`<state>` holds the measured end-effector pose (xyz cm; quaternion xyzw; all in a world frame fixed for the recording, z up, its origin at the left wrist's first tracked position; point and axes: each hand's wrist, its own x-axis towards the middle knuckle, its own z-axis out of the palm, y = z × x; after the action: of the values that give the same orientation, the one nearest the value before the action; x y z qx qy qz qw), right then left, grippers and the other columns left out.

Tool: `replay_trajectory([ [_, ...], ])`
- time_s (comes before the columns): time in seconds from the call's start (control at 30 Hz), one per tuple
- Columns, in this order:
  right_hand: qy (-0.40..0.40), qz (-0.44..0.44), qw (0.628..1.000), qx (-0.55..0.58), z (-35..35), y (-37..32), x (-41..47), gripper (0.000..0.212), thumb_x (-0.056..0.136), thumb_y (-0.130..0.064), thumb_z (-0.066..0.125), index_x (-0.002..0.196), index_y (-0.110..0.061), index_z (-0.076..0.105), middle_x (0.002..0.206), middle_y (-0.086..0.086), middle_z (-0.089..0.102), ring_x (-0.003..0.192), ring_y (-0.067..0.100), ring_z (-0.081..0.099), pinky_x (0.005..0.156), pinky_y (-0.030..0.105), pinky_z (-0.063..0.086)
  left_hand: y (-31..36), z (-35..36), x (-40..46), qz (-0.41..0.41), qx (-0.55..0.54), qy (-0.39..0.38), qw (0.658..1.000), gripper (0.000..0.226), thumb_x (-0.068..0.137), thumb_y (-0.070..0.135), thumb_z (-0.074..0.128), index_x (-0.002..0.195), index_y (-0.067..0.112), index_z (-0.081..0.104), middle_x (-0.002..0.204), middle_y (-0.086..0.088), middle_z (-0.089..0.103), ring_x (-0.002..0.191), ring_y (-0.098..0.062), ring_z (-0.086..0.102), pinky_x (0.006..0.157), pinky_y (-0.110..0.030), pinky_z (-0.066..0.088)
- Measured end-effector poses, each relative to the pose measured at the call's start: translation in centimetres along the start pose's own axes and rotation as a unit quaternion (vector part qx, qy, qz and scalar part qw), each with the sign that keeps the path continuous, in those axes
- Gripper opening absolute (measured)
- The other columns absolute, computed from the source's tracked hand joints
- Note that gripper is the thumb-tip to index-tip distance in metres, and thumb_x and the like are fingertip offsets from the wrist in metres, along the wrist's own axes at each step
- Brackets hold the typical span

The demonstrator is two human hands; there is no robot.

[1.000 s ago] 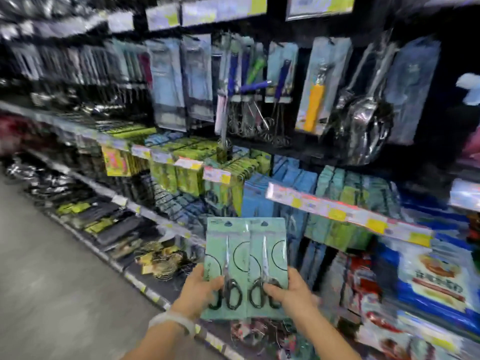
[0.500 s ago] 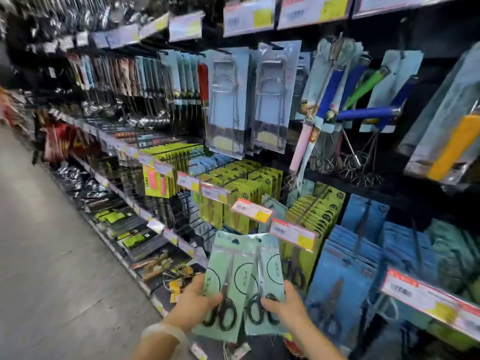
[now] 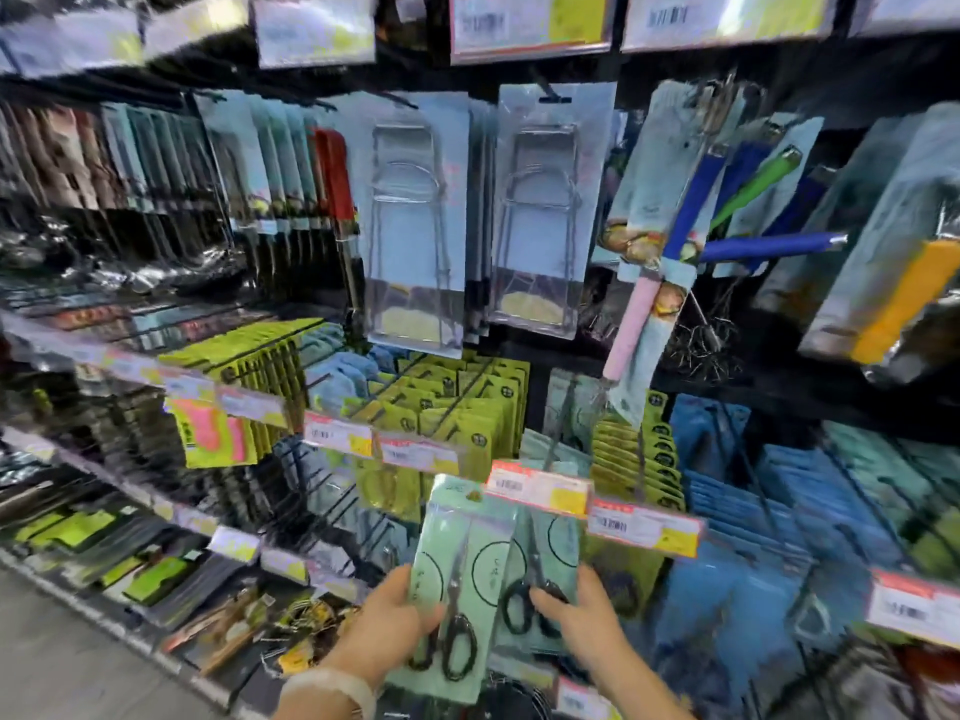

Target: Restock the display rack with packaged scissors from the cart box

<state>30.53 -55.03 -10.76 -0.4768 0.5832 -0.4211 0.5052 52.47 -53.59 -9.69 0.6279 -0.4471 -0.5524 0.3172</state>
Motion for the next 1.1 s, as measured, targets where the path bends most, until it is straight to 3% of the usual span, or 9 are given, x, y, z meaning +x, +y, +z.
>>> replay_trajectory([
  [0.1,0.036,0.036,0.999,0.014,1.5,1.3,0.4,0.049,0.082,-0.006,0.068,0.124,-0.006,0.043,0.131,0.010,0.052,0.114,0.022,0.051,0.100,0.032,0.041,-0.2,-1.5,1.1,-0.002,0.040,-0.010,0.999,0.052,0.080,0.019,0.068,0.129,0.018,0.051,0.129,0.003,0.058,0.120,-0.019,0.053,0.108,-0.038,0.039],
  [0.27,0.076,0.075,0.994,0.037,1.8,6.9,2.8,0.142,0.025,-0.072,0.078,0.145,-0.016,0.026,0.149,0.000,0.034,0.137,0.023,0.033,0.114,0.044,0.029,-0.4,-2.7,1.9,0.014,0.083,-0.049,0.995,0.048,0.083,0.018,0.066,0.129,0.016,0.050,0.130,-0.002,0.053,0.119,-0.020,0.050,0.097,-0.027,0.041],
  [0.3,0.087,0.075,0.993,0.038,2.3,5.0,1.7,0.138,0.027,-0.070,0.079,0.143,-0.014,0.030,0.146,0.001,0.038,0.135,0.022,0.037,0.113,0.042,0.031,-0.3,-2.9,1.8,0.016,0.084,-0.056,0.995,0.042,0.085,0.014,0.064,0.125,0.014,0.052,0.123,-0.002,0.056,0.117,-0.020,0.052,0.093,-0.025,0.041],
  [0.4,0.101,0.069,0.992,0.009,2.9,1.1,-0.2,0.050,0.078,-0.018,0.074,0.119,-0.011,0.046,0.122,0.003,0.054,0.111,0.019,0.049,0.100,0.033,0.037,-0.8,-2.9,2.8,0.027,0.064,-0.080,0.994,0.032,0.082,0.013,0.065,0.112,0.018,0.057,0.112,-0.001,0.064,0.113,-0.021,0.055,0.101,-0.033,0.042],
  [0.43,0.103,0.077,0.992,-0.007,2.8,1.2,0.2,0.038,0.084,-0.012,0.067,0.116,-0.013,0.046,0.121,0.004,0.054,0.109,0.018,0.049,0.098,0.032,0.038,-0.6,-2.9,2.6,0.022,0.065,-0.080,0.994,0.032,0.081,0.015,0.066,0.111,0.020,0.057,0.112,-0.001,0.064,0.114,-0.022,0.055,0.103,-0.035,0.041],
  [0.6,0.121,0.109,0.986,-0.026,2.5,0.7,2.5,0.060,0.089,-0.023,0.061,0.137,-0.004,0.030,0.137,0.011,0.046,0.119,0.027,0.049,0.096,0.033,0.039,-1.1,-2.8,3.4,0.009,0.042,-0.117,0.992,0.055,0.081,0.014,0.067,0.131,0.020,0.046,0.131,0.000,0.056,0.119,-0.019,0.053,0.108,-0.038,0.039],
  [0.77,0.126,0.163,0.976,-0.075,1.9,-0.1,2.5,0.066,0.094,-0.042,0.045,0.142,-0.001,0.025,0.142,0.016,0.041,0.120,0.028,0.048,0.098,0.033,0.039,-1.2,-2.1,3.7,0.005,0.029,-0.141,0.989,0.037,0.086,0.007,0.062,0.119,0.020,0.052,0.112,0.004,0.063,0.102,-0.011,0.058,0.092,-0.025,0.044],
  [0.93,0.027,0.197,0.979,0.030,2.0,0.1,-1.2,0.039,0.089,-0.040,0.055,0.116,-0.011,0.056,0.106,0.004,0.061,0.094,0.019,0.059,0.095,0.033,0.046,-1.4,0.1,4.1,0.005,0.031,-0.158,0.987,0.037,0.085,0.002,0.063,0.115,0.021,0.054,0.110,0.004,0.067,0.104,-0.014,0.061,0.100,-0.033,0.045],
  [1.1,0.005,0.089,0.996,-0.018,2.3,-0.5,-2.9,0.018,0.084,-0.003,0.065,0.092,-0.019,0.059,0.088,0.000,0.068,0.076,0.009,0.063,0.061,0.014,0.052,-0.1,3.2,3.2,0.039,0.056,-0.147,0.987,0.026,0.088,0.004,0.061,0.100,0.025,0.053,0.093,0.011,0.063,0.085,-0.002,0.059,0.067,-0.013,0.047],
])
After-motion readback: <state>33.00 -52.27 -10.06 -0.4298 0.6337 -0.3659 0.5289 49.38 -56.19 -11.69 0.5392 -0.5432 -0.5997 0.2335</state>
